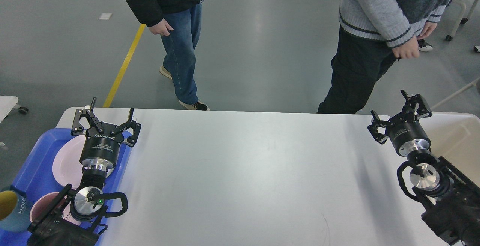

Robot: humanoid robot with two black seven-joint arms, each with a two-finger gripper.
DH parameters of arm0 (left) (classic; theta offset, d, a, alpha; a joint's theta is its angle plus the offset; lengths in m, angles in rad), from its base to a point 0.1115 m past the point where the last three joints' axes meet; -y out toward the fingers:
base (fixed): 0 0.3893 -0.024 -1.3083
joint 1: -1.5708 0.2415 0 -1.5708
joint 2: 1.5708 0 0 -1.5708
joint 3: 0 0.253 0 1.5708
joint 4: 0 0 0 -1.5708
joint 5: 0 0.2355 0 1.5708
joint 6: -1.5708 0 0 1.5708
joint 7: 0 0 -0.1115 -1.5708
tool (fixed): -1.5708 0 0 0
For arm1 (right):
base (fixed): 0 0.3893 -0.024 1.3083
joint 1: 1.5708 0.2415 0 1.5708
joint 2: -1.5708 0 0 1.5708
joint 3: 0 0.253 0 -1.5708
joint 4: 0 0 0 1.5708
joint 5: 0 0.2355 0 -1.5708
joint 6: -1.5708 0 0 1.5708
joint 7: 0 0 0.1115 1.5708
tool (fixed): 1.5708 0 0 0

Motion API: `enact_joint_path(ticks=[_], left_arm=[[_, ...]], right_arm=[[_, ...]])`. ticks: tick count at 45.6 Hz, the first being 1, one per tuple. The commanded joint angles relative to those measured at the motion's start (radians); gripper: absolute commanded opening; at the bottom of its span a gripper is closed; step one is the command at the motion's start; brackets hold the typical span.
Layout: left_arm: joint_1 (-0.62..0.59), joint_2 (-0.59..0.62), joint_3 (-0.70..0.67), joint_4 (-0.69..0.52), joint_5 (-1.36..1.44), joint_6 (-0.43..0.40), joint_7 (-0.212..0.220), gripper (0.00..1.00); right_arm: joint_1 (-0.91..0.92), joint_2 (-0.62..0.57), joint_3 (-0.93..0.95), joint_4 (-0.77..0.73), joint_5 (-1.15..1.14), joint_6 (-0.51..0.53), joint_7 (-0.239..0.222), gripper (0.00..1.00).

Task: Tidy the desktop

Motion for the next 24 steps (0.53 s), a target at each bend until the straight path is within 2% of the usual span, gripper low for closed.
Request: enact_joint_path(ticks=[1,4,6,24], left_arm=[[0.0,0.0,0.0,0.0,0.001,0.0,0.0,0.96],[0.0,0.0,0.0,0.0,-0.001,0.0,0.0,0.96],[0.0,0.0,0.0,0.0,-0.001,0.0,0.0,0.96],[0.0,0.0,0.0,0.0,-0.001,0.0,0.002,0.96]], right_arm=[[-0.032,0.043,0.004,0.004,-0.067,0.001,0.156,1.0],[-0.046,0.057,0.004,0.025,-0.067,-0.001,0.196,1.0],[-0.057,0.059,0.004,0.041,-0.067,-0.002,0.203,1.0],[-0.064,0.059,-0.005,0.033,-0.035,-0.005,0.196,1.0]])
